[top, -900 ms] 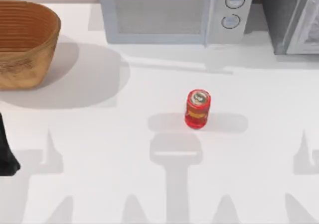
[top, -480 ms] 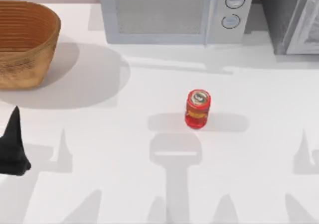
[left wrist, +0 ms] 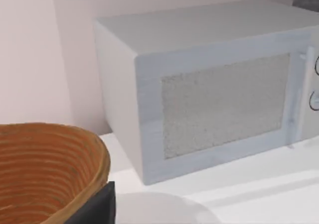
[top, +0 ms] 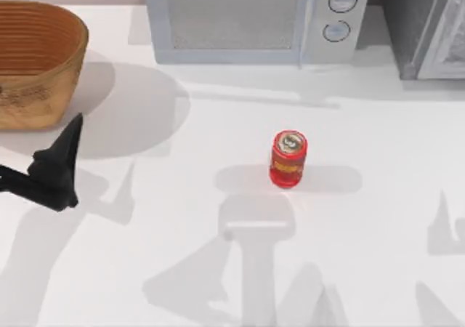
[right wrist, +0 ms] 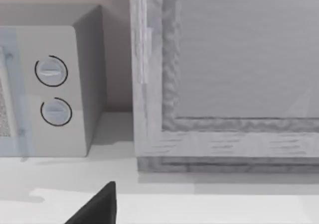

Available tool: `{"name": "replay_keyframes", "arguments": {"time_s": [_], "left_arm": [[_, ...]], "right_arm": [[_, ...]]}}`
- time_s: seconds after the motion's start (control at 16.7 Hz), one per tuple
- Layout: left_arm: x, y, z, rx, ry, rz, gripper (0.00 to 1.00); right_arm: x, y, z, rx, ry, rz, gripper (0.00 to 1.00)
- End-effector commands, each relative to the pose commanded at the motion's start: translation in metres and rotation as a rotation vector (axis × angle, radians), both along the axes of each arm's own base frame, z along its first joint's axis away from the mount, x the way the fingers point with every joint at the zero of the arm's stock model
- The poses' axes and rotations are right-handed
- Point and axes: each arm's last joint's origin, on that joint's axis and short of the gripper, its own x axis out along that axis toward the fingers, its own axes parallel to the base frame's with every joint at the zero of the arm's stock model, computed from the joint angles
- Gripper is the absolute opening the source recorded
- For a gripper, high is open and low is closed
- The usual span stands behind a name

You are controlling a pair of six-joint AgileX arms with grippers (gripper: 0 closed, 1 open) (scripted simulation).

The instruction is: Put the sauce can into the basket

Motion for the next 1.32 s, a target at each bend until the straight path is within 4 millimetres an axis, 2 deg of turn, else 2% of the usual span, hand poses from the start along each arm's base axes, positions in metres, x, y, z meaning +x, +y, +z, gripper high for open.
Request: {"name": "replay_keyframes", "arguments": {"time_s": [0.3, 0.6, 0.96, 1.32], "left_arm": [[0.053, -0.015, -0.004, 0.018, 0.048, -0.160, 1.00], [0.109, -0.042, -0.026, 0.011, 0.053, -0.381, 1.00], [0.158, -0.084, -0.077, -0.028, 0.049, -0.664, 1.00], [0.186, -0.111, -0.144, -0.056, 0.028, -0.865, 1.00]], "right_arm": [[0.000, 0.000, 0.000, 0.000, 0.000, 0.000, 1.00], [0.000, 0.000, 0.000, 0.000, 0.000, 0.000, 1.00], [0.000, 0.000, 0.000, 0.000, 0.000, 0.000, 1.00], [0.000, 0.000, 0.000, 0.000, 0.000, 0.000, 1.00]]}}
